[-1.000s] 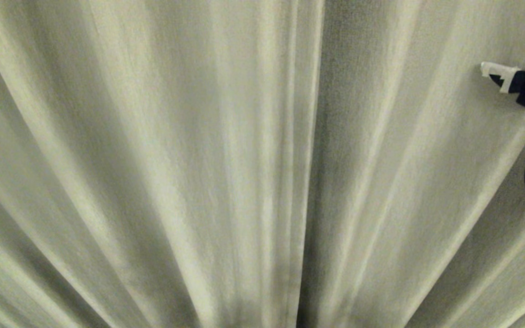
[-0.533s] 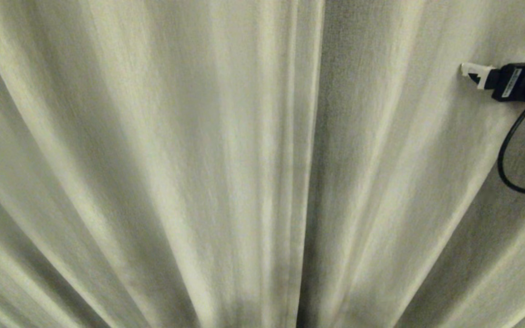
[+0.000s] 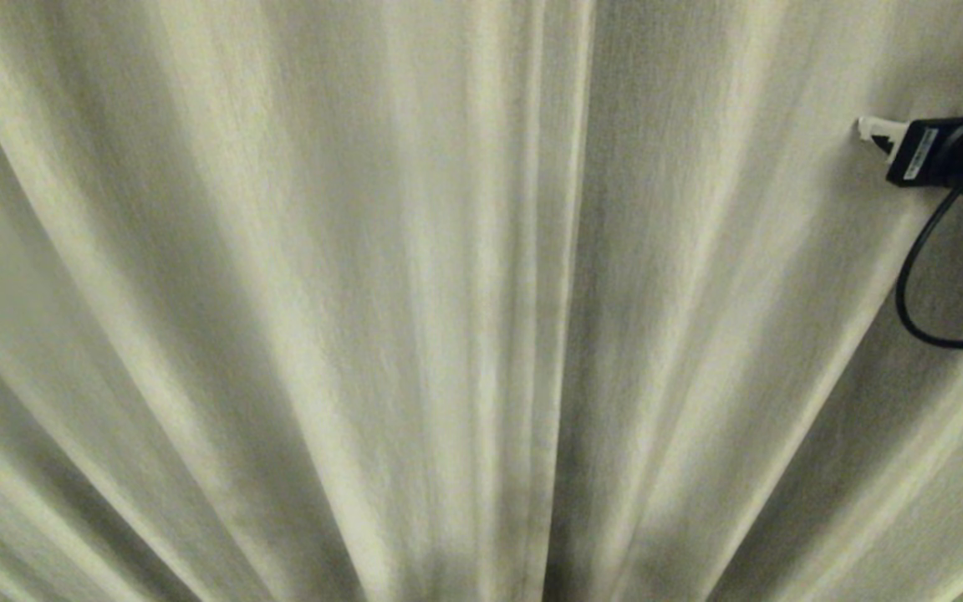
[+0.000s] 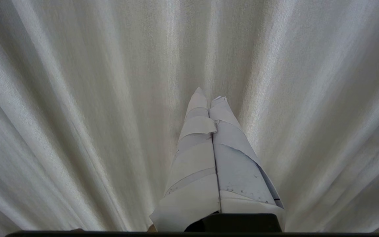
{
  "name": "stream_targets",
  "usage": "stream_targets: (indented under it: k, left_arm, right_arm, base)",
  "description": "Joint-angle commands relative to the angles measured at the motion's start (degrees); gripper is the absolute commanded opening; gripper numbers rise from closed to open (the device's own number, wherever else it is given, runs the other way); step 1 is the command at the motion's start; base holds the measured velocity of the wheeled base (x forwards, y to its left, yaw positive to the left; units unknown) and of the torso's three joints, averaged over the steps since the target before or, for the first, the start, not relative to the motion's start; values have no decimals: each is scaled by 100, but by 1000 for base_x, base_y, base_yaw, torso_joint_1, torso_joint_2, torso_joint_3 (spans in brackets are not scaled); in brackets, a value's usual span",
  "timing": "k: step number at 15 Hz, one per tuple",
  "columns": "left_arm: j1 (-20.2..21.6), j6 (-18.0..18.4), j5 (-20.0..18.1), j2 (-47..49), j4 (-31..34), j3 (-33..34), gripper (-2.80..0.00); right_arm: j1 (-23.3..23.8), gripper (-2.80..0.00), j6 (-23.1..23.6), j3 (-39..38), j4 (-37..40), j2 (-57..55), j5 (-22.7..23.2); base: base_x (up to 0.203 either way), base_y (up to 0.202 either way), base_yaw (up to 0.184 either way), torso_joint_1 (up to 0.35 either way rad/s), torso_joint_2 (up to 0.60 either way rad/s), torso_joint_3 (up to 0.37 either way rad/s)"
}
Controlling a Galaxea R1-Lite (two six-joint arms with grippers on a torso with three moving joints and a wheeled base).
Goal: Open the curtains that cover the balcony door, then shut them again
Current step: Pull the outer curtains open on both sides
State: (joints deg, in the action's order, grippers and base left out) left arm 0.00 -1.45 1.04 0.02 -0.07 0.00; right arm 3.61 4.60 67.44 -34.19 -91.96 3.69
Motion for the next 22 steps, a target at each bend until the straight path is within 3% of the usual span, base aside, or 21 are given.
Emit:
stream_targets:
  k: [1, 11, 15, 22]
  left_arm:
    - [0, -4, 1, -2, -1, 0, -280]
    - [0, -4, 1, -2, -1, 0, -280]
    - [0, -4, 1, -2, -1, 0, -280]
    - [0, -4, 1, -2, -1, 0, -280]
  right_arm:
    - [-9, -280, 15, 3, -17, 87, 35]
    - [69, -280, 88, 91, -61, 190, 9]
    - [654, -280, 132, 341, -31, 169, 9]
    - [2212, -280, 108, 905, 52, -153, 51]
  base:
    - [0, 0, 0, 0, 0, 0]
    - [0, 0, 0, 0, 0, 0]
    - [0, 0, 0, 0, 0, 0]
    - [0, 0, 0, 0, 0, 0]
